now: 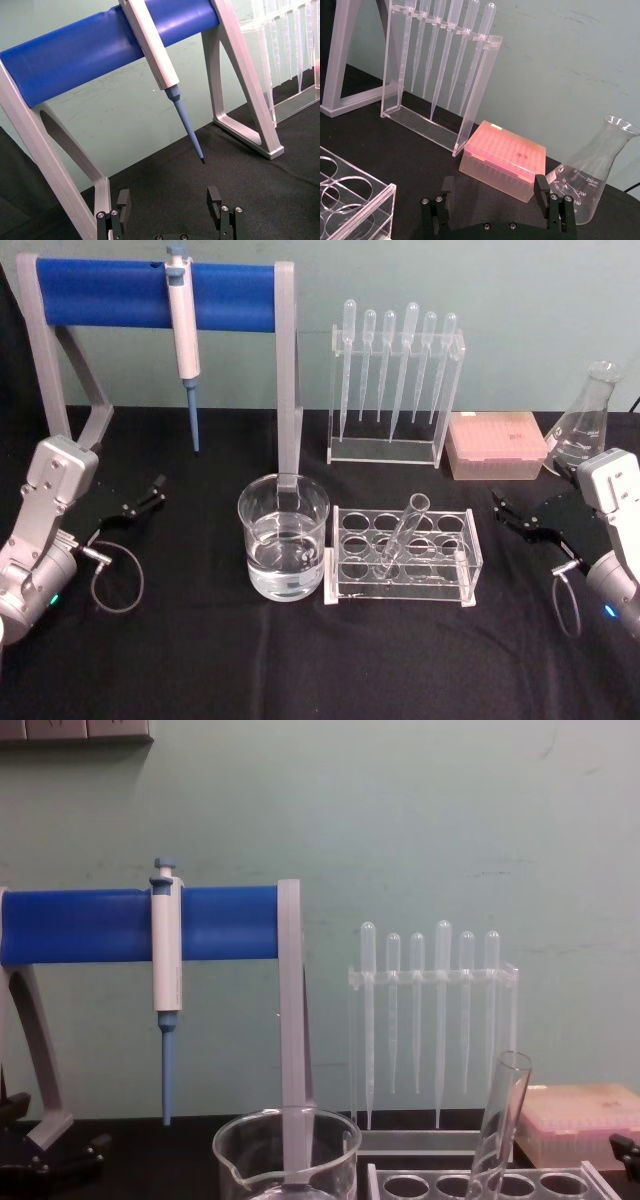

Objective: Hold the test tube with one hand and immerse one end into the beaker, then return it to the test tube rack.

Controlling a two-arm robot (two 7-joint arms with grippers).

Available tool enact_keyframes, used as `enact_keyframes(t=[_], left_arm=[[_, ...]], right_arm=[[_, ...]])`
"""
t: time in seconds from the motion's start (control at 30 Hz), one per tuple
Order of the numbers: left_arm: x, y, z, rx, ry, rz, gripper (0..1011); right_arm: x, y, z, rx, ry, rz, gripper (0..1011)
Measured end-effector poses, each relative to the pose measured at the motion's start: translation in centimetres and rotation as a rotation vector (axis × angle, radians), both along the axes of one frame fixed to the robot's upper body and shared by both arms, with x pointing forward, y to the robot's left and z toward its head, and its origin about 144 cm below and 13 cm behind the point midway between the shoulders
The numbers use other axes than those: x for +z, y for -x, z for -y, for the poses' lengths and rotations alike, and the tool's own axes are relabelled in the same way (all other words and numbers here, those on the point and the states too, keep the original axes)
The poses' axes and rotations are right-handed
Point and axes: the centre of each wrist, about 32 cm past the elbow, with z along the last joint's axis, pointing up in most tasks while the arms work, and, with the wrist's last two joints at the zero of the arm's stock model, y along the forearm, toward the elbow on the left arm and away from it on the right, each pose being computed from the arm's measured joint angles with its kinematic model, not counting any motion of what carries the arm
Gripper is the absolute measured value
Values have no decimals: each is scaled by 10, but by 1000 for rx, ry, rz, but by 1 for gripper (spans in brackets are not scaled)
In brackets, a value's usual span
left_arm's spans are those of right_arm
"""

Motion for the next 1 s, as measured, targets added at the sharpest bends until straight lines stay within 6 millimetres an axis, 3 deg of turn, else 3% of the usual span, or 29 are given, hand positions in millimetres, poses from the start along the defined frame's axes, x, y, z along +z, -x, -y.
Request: enact_keyframes(t=[1.0], left_arm=[[0, 0, 0, 0, 0, 0, 1000]], right_arm=[[0, 0, 0, 0, 0, 0, 1002]])
